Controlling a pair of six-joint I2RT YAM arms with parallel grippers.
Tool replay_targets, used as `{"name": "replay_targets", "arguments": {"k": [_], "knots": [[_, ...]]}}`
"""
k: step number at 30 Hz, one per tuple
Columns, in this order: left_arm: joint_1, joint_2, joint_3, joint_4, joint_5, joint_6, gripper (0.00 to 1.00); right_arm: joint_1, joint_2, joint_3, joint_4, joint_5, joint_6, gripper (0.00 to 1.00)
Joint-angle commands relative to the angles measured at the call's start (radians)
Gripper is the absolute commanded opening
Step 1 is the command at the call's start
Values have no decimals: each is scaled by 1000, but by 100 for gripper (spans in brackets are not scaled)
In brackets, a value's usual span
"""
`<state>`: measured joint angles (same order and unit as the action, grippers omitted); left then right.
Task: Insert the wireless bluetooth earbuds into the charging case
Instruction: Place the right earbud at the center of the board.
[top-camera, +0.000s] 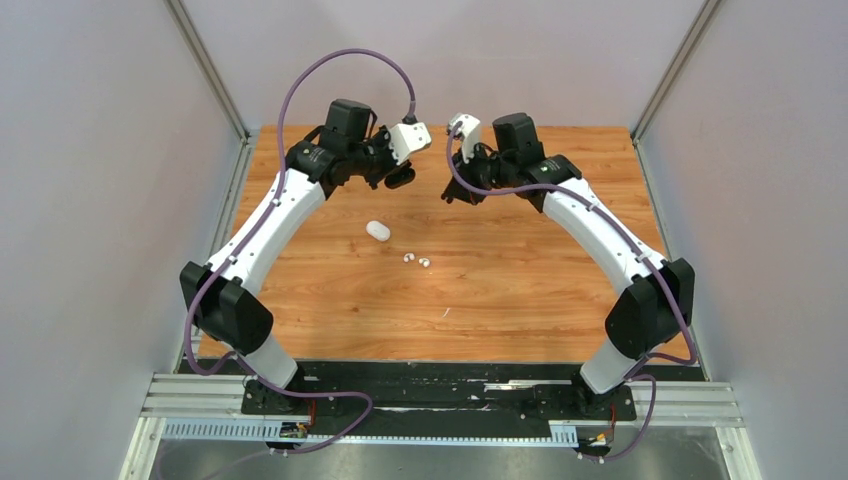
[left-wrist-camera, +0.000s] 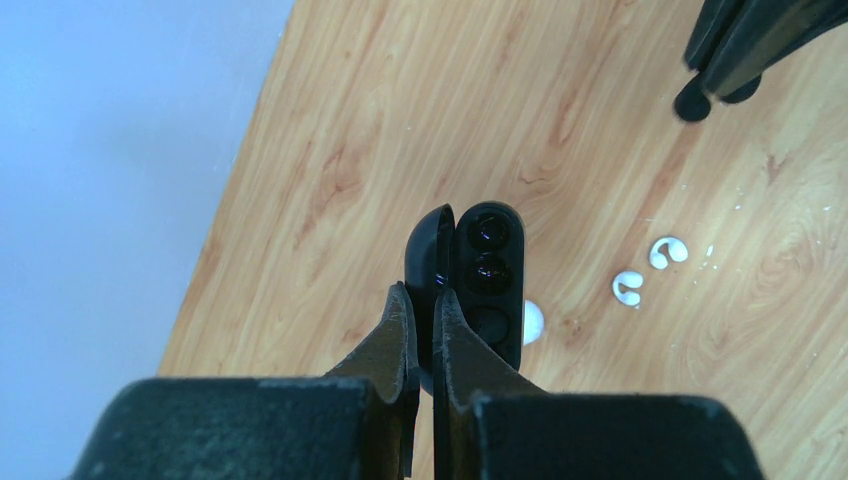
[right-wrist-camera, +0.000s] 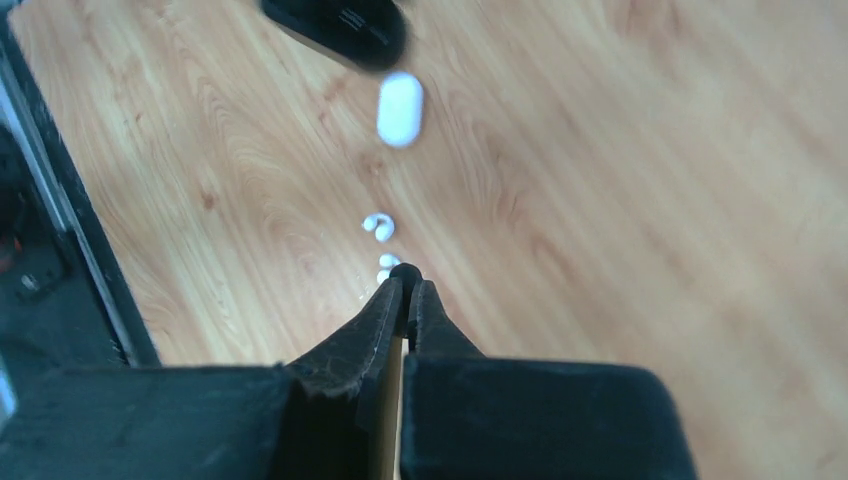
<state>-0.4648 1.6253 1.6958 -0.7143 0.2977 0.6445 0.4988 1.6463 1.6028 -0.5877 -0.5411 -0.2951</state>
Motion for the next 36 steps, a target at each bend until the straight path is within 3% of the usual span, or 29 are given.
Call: {"name": "replay_targets", "arguments": {"k": [1,8,16,24,34,36], "knots": [[-5,-50,5,68,-49,-21,0,-57,-42,-72,6,149,417,0],[-4,-49,5,64,-56,-38,0,-193,48,-52,-228,469,675,0],[-5,-13,23,60,-52,-61,0,-271,66,-182,-372,790,823,0],[-5,49,76,42,-64,-84,0,-353,228,-172,-431,778,925,0],[-5,88,138,1,-84,-97,0,-353,415,-68,-466,722,999,0],[-5,89,141,-9,-86,-98,0,-348,434,-30,-465,702,1011,7]]}}
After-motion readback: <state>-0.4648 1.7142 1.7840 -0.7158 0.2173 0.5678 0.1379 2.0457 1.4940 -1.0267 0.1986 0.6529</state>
